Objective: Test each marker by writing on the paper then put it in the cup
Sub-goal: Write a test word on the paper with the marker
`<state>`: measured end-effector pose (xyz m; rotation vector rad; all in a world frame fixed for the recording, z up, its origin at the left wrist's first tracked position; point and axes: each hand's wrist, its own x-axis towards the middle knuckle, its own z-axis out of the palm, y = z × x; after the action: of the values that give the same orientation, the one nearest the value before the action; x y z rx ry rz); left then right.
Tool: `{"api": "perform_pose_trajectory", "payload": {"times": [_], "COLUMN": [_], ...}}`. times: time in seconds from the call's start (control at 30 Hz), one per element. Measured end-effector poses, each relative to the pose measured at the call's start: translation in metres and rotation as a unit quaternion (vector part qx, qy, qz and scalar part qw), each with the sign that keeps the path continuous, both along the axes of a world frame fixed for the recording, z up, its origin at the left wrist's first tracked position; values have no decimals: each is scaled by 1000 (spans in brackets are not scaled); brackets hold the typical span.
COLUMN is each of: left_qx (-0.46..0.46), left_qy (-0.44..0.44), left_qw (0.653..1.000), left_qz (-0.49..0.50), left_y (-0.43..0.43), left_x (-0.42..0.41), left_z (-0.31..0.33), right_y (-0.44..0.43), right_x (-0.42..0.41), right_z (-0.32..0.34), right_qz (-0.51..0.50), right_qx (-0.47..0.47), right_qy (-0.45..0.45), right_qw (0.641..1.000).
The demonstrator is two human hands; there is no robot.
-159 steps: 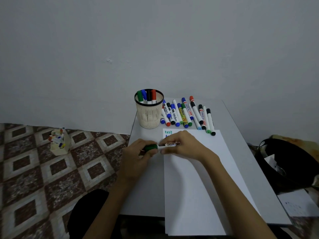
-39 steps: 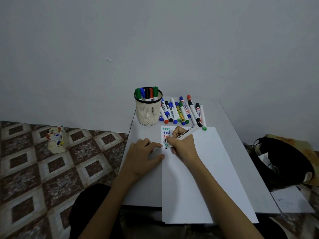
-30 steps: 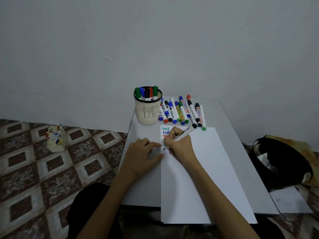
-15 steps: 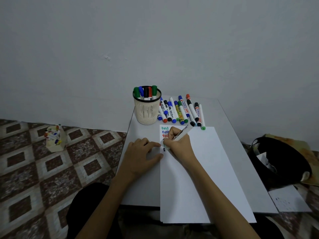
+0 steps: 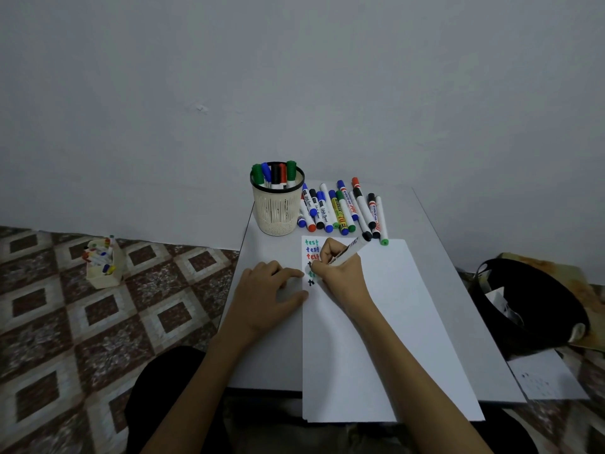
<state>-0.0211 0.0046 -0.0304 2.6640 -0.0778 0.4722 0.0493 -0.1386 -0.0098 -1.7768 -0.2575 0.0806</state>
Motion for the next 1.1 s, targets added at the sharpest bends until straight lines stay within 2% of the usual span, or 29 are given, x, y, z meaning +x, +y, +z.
{"api": "perform_pose_trajectory", "payload": {"times": [0.53,0.7,1.1], "left_qx": [-2,0,-3], "left_qy": [4,4,11], "left_qw": [1000,1000,1000], "left_qz": [0,3,-2], "left_y": [0,0,0], "left_x": [1,0,0], "left_z": [0,-1,0], "right_y": [-1,-1,0], "right_x": [1,5,5], "right_z": [0,-6,-8], "right_qz": [-19,-54,-41], "right_qx": [5,26,2], "right_qy": [-4,1,-9], "right_qw": [1000,998,999]}}
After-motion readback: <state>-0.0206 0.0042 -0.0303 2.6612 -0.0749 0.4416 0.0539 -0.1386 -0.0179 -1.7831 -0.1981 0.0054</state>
